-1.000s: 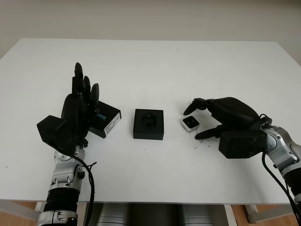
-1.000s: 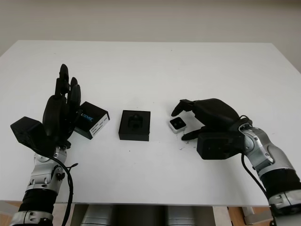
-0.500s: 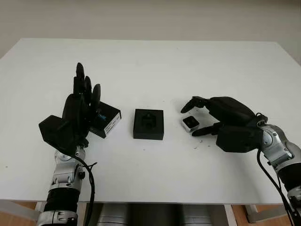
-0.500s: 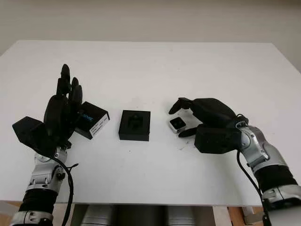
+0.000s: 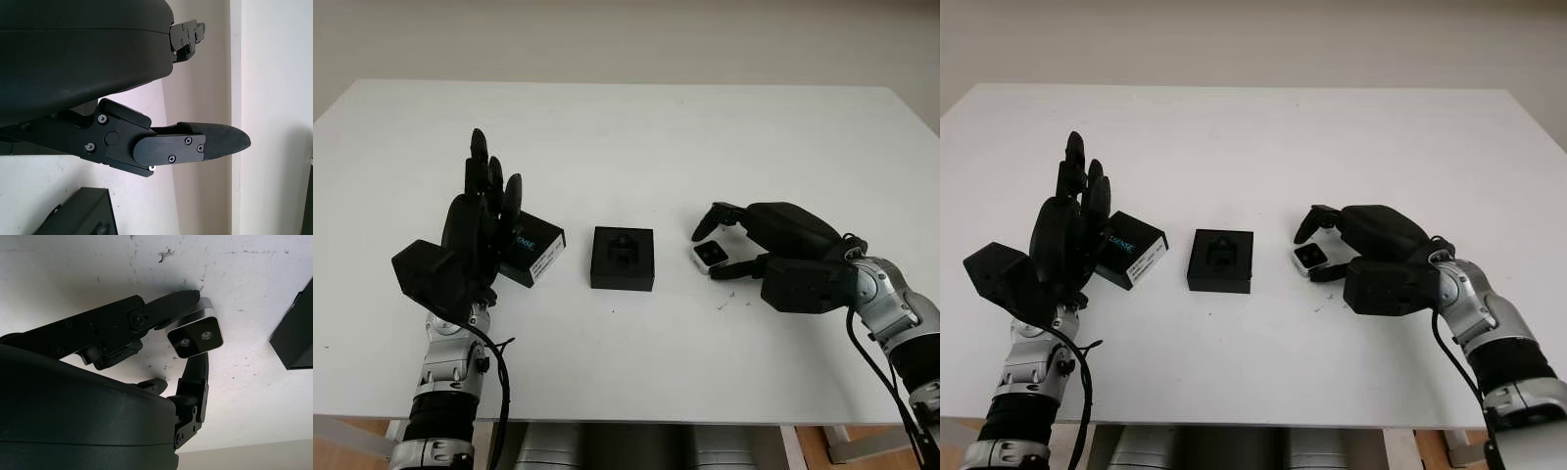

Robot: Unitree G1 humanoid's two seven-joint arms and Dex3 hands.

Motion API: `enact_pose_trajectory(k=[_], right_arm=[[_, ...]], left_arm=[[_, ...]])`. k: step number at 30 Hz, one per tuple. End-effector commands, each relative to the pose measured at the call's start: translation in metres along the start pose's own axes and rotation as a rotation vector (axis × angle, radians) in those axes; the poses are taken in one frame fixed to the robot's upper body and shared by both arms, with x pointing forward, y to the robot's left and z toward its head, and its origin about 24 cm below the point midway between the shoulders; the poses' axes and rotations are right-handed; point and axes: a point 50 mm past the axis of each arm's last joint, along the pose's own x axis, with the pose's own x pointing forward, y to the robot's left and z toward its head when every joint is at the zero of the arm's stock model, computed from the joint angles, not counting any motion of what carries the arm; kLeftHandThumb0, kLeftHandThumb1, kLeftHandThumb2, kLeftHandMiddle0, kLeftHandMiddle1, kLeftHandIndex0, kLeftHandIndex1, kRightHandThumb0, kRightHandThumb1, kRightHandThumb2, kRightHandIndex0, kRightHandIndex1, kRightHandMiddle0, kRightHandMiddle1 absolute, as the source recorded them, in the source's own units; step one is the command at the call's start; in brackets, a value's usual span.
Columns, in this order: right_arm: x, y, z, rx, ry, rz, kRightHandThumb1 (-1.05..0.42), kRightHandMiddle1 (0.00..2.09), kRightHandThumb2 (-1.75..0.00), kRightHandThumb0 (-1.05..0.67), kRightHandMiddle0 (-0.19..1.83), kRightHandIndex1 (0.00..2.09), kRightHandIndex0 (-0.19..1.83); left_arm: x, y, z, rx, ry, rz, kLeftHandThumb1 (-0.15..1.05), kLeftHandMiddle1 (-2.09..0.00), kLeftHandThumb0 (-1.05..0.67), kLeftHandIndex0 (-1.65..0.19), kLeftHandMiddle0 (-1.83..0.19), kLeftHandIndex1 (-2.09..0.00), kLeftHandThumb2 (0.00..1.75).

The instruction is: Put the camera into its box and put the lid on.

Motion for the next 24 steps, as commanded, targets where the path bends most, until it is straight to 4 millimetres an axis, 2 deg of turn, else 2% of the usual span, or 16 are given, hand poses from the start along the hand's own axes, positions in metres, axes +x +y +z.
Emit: enact_pose_trajectory(k=[1,9,19,24], right_arm=[[0.0015,-0.0044,0.0003,-0.018,0.000,-0.002,-0.88,1.13,-0.05,-0.41,0.27,0.06,0.40],[-0.0003,-0.0037,-0.0023,-0.055,0.030,0.019,-0.92,1.31,-0.06,-0.33,0.42,0.07,0.42],[-0.0015,-0.0035,-0.0036,-0.058,0.040,0.013,-0.94,1.42,-0.06,-0.34,0.39,0.07,0.44],[-0.0024,-0.0020,-0.0050,0.034,0.037,-0.048,-0.91,1.44,-0.05,-0.33,0.42,0.08,0.47]], left_arm=[[0.0007,0.0027,0.0041,0.009,-0.018,0.000,1.05,-0.05,-0.75,0.19,0.18,-0.03,0.46],[0.0024,0.0024,0.0044,0.001,-0.024,-0.005,1.05,-0.05,-0.75,0.18,0.16,-0.04,0.46],[0.0026,0.0021,0.0056,0.001,-0.027,-0.010,1.05,-0.05,-0.74,0.19,0.17,-0.04,0.47],[0.0014,0.0015,0.0047,0.001,-0.023,-0.006,1.05,-0.05,-0.75,0.18,0.17,-0.04,0.46]])
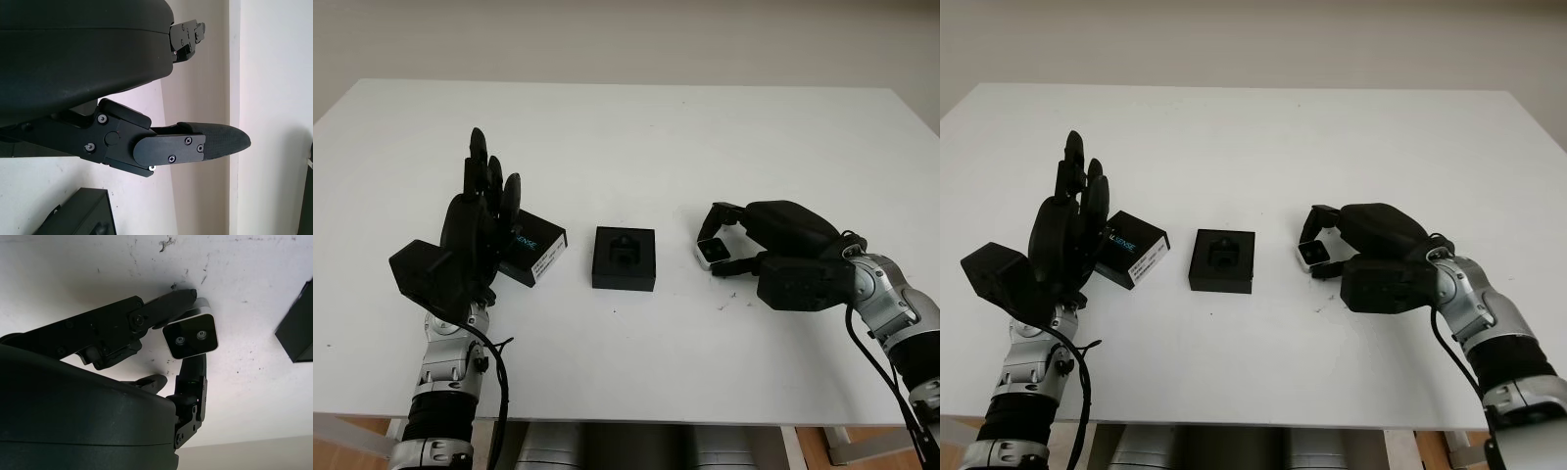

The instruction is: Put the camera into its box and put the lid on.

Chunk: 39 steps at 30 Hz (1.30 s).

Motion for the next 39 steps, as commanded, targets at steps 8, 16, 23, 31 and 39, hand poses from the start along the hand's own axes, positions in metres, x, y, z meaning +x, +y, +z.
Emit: enact_pose_trajectory(k=[8,16,23,31,39], right_arm=[[-0.001,0.005,-0.006,0.251,0.049,-0.105,-0.90,1.51,-0.05,-0.35,0.40,0.05,0.42],[0.005,0.000,-0.002,0.422,0.078,-0.178,-0.92,1.48,-0.06,-0.41,0.36,0.03,0.38],[0.010,-0.009,0.016,0.484,0.063,-0.189,-0.92,1.59,-0.05,-0.42,0.32,0.04,0.38],[0.017,-0.015,0.045,0.571,0.021,-0.156,-0.91,1.69,-0.05,-0.40,0.33,0.06,0.41],[0.023,-0.008,0.068,0.628,-0.031,-0.110,-0.91,1.79,-0.05,-0.43,0.36,0.07,0.43]], left_arm=[[-0.001,0.000,0.002,0.016,-0.008,-0.004,1.05,-0.05,-0.74,0.19,0.18,-0.03,0.48],[-0.004,-0.001,0.002,0.000,-0.007,0.004,1.05,-0.05,-0.73,0.19,0.17,-0.04,0.48],[-0.006,-0.006,0.000,-0.017,-0.001,0.002,1.05,-0.05,-0.74,0.19,0.18,-0.03,0.47],[-0.006,-0.013,-0.001,-0.025,0.007,-0.003,1.05,-0.05,-0.76,0.19,0.19,-0.02,0.47],[-0.005,-0.016,-0.001,-0.006,0.013,-0.004,1.05,-0.05,-0.78,0.19,0.19,-0.02,0.48]])
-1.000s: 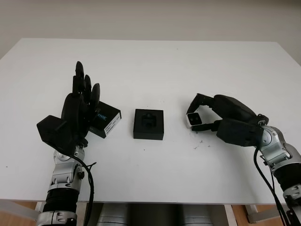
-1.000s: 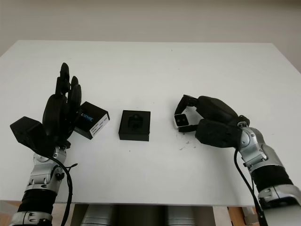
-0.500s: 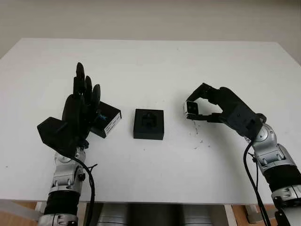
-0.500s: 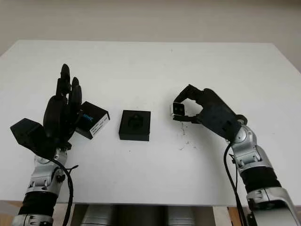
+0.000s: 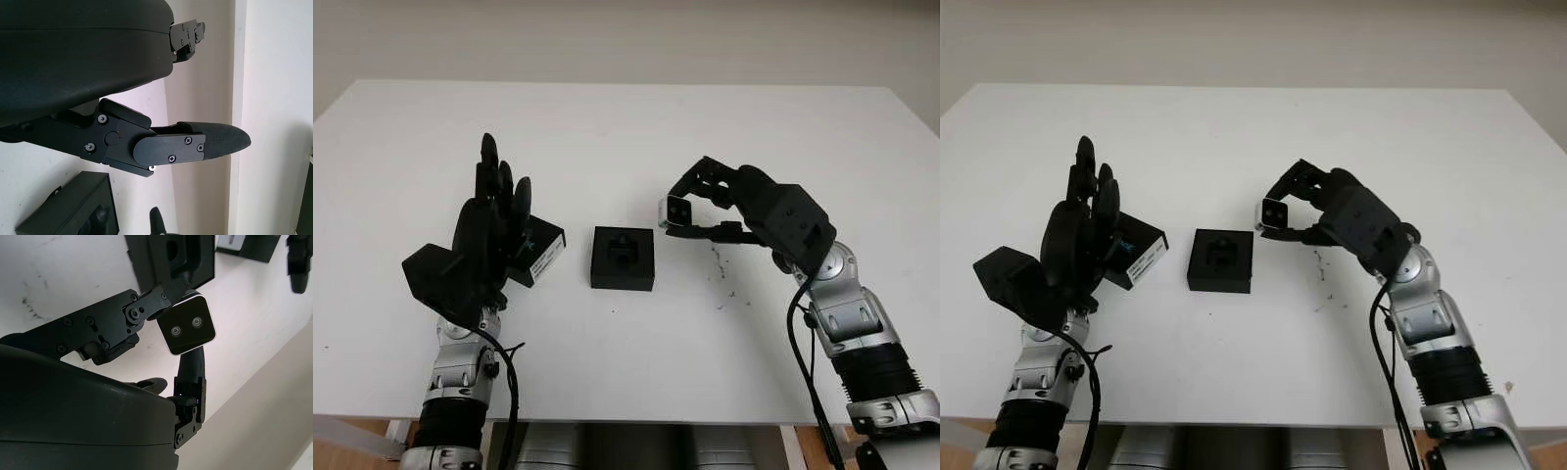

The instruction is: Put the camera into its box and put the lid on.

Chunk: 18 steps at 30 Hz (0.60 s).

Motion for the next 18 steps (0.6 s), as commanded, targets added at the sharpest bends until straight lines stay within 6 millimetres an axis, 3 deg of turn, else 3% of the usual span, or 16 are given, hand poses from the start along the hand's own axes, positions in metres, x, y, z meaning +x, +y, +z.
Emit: enact_pose_trajectory(k=[1,18], right_arm=[[0.001,0.005,0.005,0.035,-0.019,0.018,-0.91,1.79,-0.05,-0.44,0.37,0.07,0.44],[0.008,0.040,0.010,0.130,0.028,0.072,-0.89,1.83,-0.05,-0.42,0.34,0.05,0.39]], left_arm=[[-0.001,-0.001,0.001,0.009,-0.003,-0.005,1.05,-0.05,-0.79,0.19,0.19,-0.02,0.48],[0.002,-0.001,0.004,-0.017,-0.017,0.013,1.05,-0.05,-0.79,0.19,0.18,-0.04,0.45]])
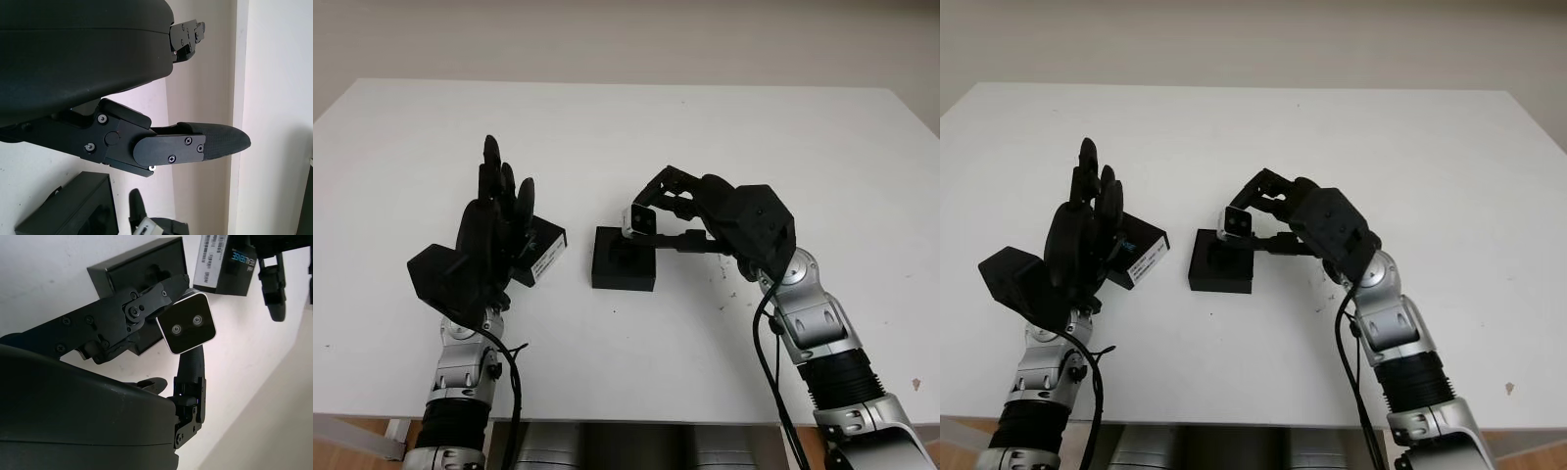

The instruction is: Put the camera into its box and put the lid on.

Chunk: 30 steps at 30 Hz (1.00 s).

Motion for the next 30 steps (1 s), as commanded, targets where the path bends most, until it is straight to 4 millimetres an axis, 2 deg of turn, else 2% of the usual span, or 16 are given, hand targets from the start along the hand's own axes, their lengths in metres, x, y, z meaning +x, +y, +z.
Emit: enact_pose_trajectory(k=[1,14,30], right_arm=[[0.000,0.003,0.006,0.002,-0.017,-0.002,-0.89,1.82,-0.05,-0.42,0.33,0.05,0.39],[0.001,0.015,0.002,-0.002,0.034,-0.004,-0.91,1.77,-0.06,-0.37,0.31,0.04,0.36],[-0.001,0.017,0.004,-0.088,0.043,-0.040,-0.92,1.77,-0.06,-0.35,0.30,0.05,0.38]], left_arm=[[0.002,0.000,0.005,-0.004,-0.021,0.003,1.05,-0.05,-0.78,0.19,0.18,-0.04,0.44],[0.001,0.000,0.005,-0.008,-0.024,0.013,1.05,-0.06,-0.78,0.19,0.18,-0.03,0.44],[0.001,0.000,0.003,-0.011,-0.011,0.011,1.05,-0.05,-0.78,0.19,0.18,-0.02,0.43]])
